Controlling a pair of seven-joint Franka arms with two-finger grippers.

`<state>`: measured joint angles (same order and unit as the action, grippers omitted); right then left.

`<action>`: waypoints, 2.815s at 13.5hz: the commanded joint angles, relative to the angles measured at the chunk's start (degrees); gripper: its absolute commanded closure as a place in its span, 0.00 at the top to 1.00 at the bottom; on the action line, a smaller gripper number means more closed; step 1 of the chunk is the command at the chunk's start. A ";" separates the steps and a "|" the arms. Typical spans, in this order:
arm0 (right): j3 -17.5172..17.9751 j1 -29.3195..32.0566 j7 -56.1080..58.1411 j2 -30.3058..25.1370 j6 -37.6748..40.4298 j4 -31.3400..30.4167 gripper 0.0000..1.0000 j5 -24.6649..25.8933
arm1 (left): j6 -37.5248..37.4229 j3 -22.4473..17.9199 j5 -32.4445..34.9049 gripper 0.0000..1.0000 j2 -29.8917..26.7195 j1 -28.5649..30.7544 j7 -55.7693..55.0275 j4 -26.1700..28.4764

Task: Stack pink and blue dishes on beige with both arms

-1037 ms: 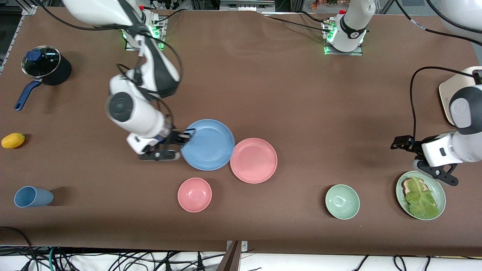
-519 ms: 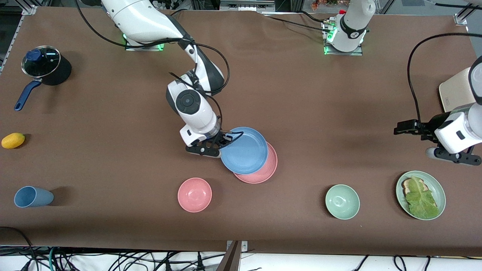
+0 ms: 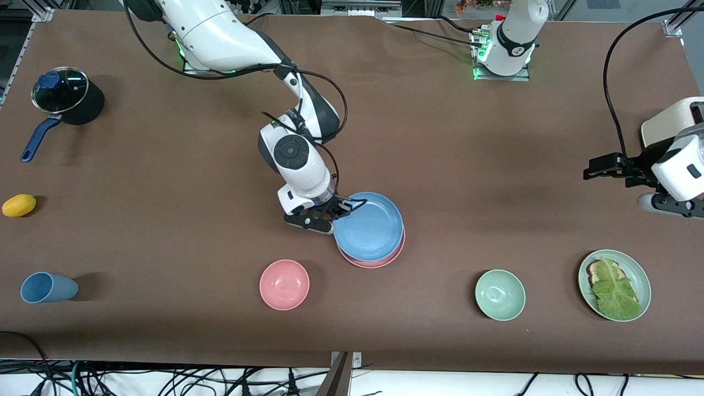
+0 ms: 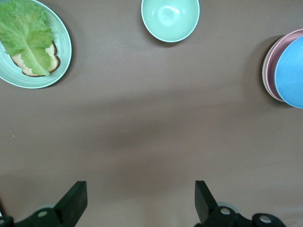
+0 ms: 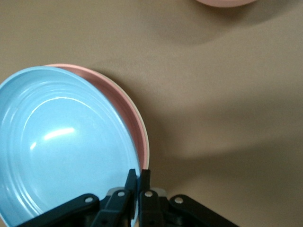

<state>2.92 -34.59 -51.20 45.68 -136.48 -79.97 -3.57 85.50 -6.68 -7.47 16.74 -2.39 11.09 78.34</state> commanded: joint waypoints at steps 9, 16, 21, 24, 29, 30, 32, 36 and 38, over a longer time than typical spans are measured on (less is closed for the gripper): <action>-0.55 -0.74 -1.71 3.37 -0.62 3.68 0.30 1.64 | -8.86 0.35 4.65 1.00 -3.20 0.99 -0.19 -0.47; -3.18 -0.39 -0.39 0.83 5.06 3.94 0.76 2.25 | -12.10 0.70 3.87 1.00 -7.33 -0.95 -9.46 -1.44; -7.49 1.45 12.23 -6.54 18.60 5.44 0.99 1.73 | -12.28 3.42 4.84 1.00 -8.83 -1.30 -10.30 -1.35; -7.93 4.52 19.02 -11.82 26.77 5.35 1.00 1.46 | -12.28 3.95 5.19 1.00 -9.79 -1.30 -9.59 -1.00; -7.76 11.20 29.22 -25.51 37.34 -1.73 1.00 0.15 | -12.28 6.06 5.89 1.00 -11.99 -1.12 -9.51 -0.12; -7.76 12.69 32.10 -29.38 37.52 -5.42 1.00 0.15 | -12.28 5.97 5.72 1.00 -11.99 -1.12 -9.59 -0.12; -7.67 15.50 37.73 -36.50 38.22 -12.20 1.00 0.58 | -12.28 5.97 5.72 1.00 -12.69 -1.04 -10.21 0.23; -4.61 22.96 42.05 -41.01 44.11 -12.58 1.00 1.29 | -12.28 5.97 5.36 1.00 -13.40 -0.86 -9.77 1.64; -2.23 26.05 42.59 -41.89 45.25 -12.32 1.00 1.72 | -12.28 5.97 5.28 1.00 -12.79 -0.95 -9.94 1.46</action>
<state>-2.49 -11.61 -9.72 5.74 -91.92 -90.60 -2.44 73.12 -1.11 -3.65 4.95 -3.44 0.58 78.37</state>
